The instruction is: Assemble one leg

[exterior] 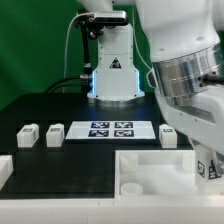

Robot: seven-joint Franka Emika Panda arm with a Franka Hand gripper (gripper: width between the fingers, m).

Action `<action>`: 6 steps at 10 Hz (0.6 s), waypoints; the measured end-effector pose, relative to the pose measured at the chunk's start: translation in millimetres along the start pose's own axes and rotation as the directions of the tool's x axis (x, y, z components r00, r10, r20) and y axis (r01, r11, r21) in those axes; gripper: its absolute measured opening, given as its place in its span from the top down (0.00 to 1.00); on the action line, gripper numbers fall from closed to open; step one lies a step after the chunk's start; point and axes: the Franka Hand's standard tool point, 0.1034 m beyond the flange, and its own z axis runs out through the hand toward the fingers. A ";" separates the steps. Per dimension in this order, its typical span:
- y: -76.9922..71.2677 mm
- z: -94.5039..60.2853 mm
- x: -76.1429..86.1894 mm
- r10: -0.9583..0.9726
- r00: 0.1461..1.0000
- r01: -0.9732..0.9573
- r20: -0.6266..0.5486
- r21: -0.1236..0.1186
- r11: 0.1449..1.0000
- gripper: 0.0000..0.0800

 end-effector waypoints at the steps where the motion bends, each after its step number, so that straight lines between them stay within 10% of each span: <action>1: -0.8 0.3 -1.8 0.103 0.995 -0.103 0.000 0.005 0.995 0.63; 6: -3.0 1.2 -0.8 0.422 0.906 -0.422 0.010 0.029 0.906 0.63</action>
Offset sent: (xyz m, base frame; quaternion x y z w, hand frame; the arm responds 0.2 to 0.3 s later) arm 0.0062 -0.0010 0.0025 0.0209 -0.0115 0.2631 0.9645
